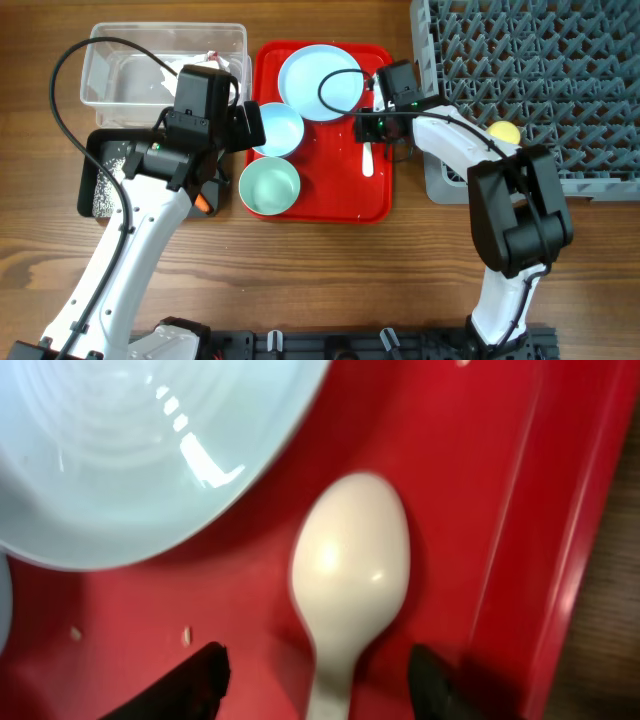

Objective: Sort waste into correct bins and load items into the dishwasher rack
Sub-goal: 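Grasp the white plastic spoon on the red tray with the right gripper, then carry the spoon right and release it into the dish rack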

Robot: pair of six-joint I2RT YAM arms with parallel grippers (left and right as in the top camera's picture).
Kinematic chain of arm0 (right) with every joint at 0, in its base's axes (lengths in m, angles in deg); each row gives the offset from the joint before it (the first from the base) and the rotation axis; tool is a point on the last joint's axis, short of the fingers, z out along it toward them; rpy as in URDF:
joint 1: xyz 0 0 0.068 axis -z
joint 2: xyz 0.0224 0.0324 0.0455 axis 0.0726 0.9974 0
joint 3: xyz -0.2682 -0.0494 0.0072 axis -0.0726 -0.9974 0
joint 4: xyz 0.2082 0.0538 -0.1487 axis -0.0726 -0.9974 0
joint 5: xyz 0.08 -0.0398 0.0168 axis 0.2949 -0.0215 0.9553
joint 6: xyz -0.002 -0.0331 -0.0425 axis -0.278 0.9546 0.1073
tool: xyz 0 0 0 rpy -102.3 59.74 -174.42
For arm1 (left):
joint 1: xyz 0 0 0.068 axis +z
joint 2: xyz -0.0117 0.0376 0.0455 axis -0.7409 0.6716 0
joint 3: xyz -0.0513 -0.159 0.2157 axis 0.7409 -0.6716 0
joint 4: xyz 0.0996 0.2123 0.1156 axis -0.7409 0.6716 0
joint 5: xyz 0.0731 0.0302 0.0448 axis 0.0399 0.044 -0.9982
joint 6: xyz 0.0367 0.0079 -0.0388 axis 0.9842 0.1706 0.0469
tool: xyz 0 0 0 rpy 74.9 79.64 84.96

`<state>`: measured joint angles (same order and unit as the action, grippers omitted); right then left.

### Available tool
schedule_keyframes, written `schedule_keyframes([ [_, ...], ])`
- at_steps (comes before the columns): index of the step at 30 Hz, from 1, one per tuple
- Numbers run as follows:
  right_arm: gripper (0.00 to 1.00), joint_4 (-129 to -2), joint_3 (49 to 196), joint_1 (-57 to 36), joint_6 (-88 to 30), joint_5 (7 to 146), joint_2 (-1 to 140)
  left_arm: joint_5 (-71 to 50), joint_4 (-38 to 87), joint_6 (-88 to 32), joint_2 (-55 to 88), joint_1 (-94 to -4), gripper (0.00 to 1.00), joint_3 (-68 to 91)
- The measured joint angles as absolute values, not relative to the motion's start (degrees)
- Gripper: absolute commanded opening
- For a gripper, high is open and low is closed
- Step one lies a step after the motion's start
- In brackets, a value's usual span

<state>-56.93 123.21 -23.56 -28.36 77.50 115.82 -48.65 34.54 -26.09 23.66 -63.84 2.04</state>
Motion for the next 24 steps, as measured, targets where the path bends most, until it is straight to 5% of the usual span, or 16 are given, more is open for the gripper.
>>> schedule_keyframes([
  [4,0.62,-64.05,123.8,-25.38,-26.69,74.77,115.08,-48.65,34.52,-26.09,23.66,-63.84,1.0,2.04],
  [13,0.06,-70.35,123.56,-32.42,-29.36,64.26,114.7,-48.65,34.54,-26.09,23.66,-63.84,1.0,2.04],
  [24,0.04,-69.65,122.9,-32.85,-31.81,63.51,114.33,-48.65,34.54,-26.09,23.66,-63.84,1.0,2.04],
])
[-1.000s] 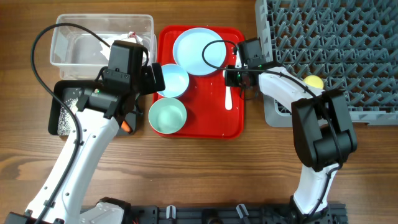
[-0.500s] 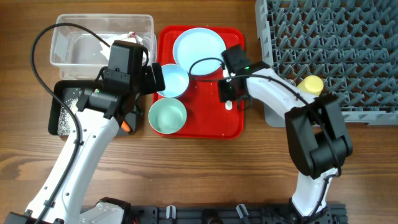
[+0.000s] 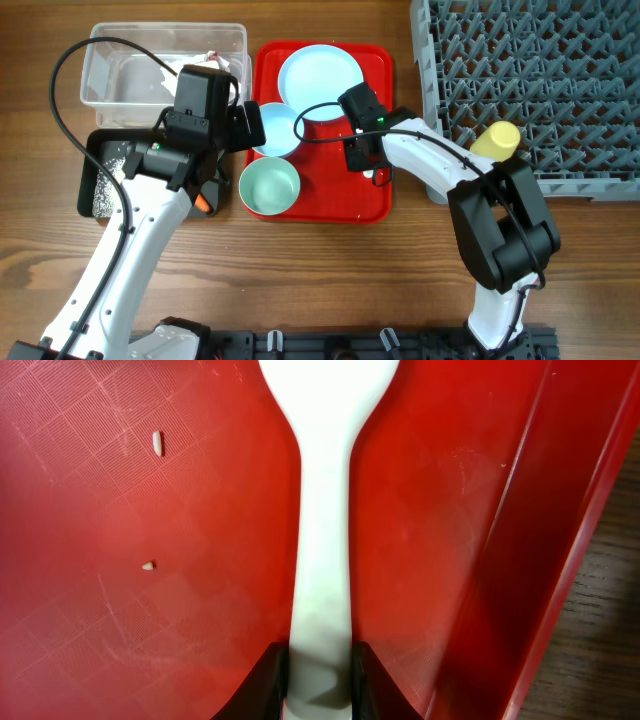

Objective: Sort waste into correct bins and load items into the dishwasher rack
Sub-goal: 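Carry the spoon right and release it into the dish rack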

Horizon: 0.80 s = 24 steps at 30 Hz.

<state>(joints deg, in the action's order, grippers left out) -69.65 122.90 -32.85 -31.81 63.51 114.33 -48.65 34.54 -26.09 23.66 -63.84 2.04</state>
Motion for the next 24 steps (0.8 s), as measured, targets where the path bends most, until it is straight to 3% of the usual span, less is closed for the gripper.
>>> schedule_keyframes([
  [10,0.04,-73.6,121.39,-30.91,-31.7,64.87,111.56,-48.65,34.52,-26.09,23.66,-63.84,1.0,2.04],
  [24,0.05,-73.54,120.12,-22.93,-26.94,63.69,90.33,-48.65,34.54,-26.09,23.66,-63.84,1.0,2.04],
])
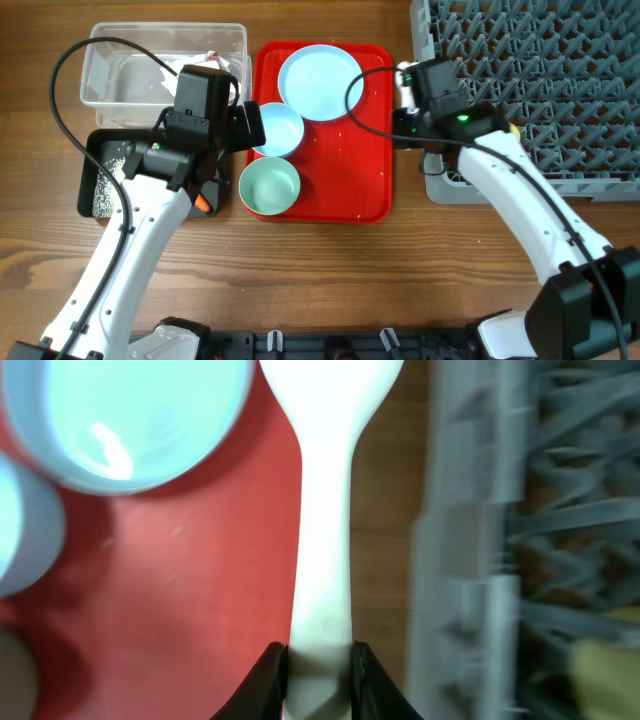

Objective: Sort waste into correct bins and load items into the dishwasher rack
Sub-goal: 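Carry the spoon right and release it into the dish rack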

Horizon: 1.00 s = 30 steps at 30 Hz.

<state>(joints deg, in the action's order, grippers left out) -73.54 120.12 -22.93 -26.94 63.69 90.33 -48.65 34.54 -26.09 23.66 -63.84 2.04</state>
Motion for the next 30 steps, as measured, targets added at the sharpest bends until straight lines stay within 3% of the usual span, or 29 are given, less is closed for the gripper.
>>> schedule_keyframes([
  [10,0.06,-72.2,120.12,-9.62,-20.05,60.23,90.36,-48.65,34.54,-26.09,23.66,-63.84,1.0,2.04],
  [11,0.09,-72.03,120.12,-9.14,-19.26,60.95,90.44,-48.65,34.54,-26.09,23.66,-63.84,1.0,2.04],
  [13,0.3,-71.4,120.12,-8.48,-17.1,62.75,90.95,-48.65,34.54,-26.09,23.66,-63.84,1.0,2.04],
  [15,0.4,-71.35,120.12,-8.5,-15.57,63.77,91.82,-48.65,34.54,-26.09,23.66,-63.84,1.0,2.04],
  [17,0.6,-71.33,120.12,-8.5,-14.76,64.28,92.69,-48.65,34.54,-26.09,23.66,-63.84,1.0,2.04],
  [18,0.64,-71.29,120.12,-8.5,-14.89,64.45,92.93,-48.65,34.54,-26.09,23.66,-63.84,1.0,2.04],
  [22,0.75,-70.74,120.12,-8.5,-14.02,65.7,93.26,-48.65,34.54,-26.09,23.66,-63.84,1.0,2.04],
  [30,0.77,-63.77,123.84,-11.59,-15.61,88.12,93.37,-48.65,31.11,-26.09,23.66,-63.84,1.0,2.04],
])
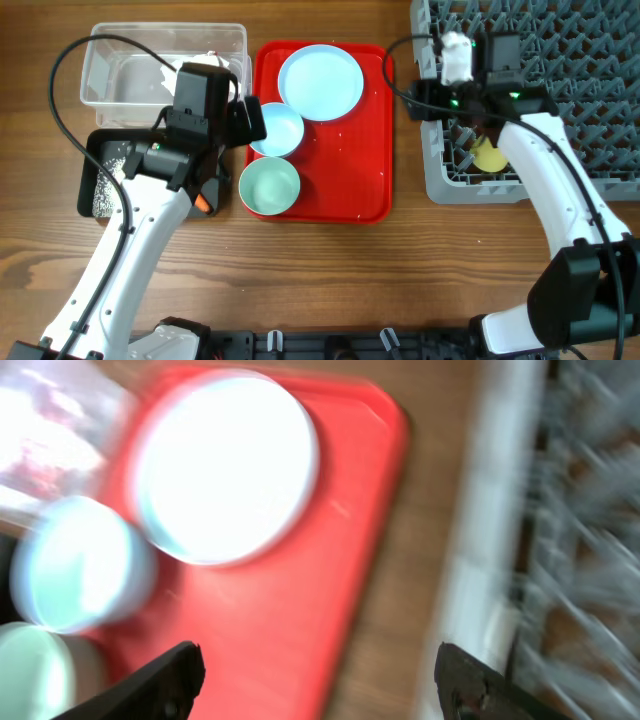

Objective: Sort waste into correct bins and load items into the dishwasher rack
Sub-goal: 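Carry the spoon right and release it into the dish rack, then grasp the light-blue bowl rim with the right gripper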

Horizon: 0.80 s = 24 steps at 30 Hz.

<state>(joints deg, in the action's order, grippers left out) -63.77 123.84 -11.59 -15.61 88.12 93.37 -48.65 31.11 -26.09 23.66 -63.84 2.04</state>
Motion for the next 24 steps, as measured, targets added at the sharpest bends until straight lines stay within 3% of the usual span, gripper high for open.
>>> schedule_keyframes([
  [4,0.77,-56.4,124.01,-18.93,-25.47,88.23,93.42,-48.58,31.05,-26.88,23.64,-62.92,1.0,2.04],
  [14,0.67,-45.32,124.28,-30.27,-46.37,83.6,105.09,-46.31,40.58,-31.4,19.27,-48.21,1.0,2.04],
  [24,0.57,-41.98,124.28,-33.99,-53.05,85.61,116.13,-45.96,42.0,-31.43,19.31,-43.34,1.0,2.04],
])
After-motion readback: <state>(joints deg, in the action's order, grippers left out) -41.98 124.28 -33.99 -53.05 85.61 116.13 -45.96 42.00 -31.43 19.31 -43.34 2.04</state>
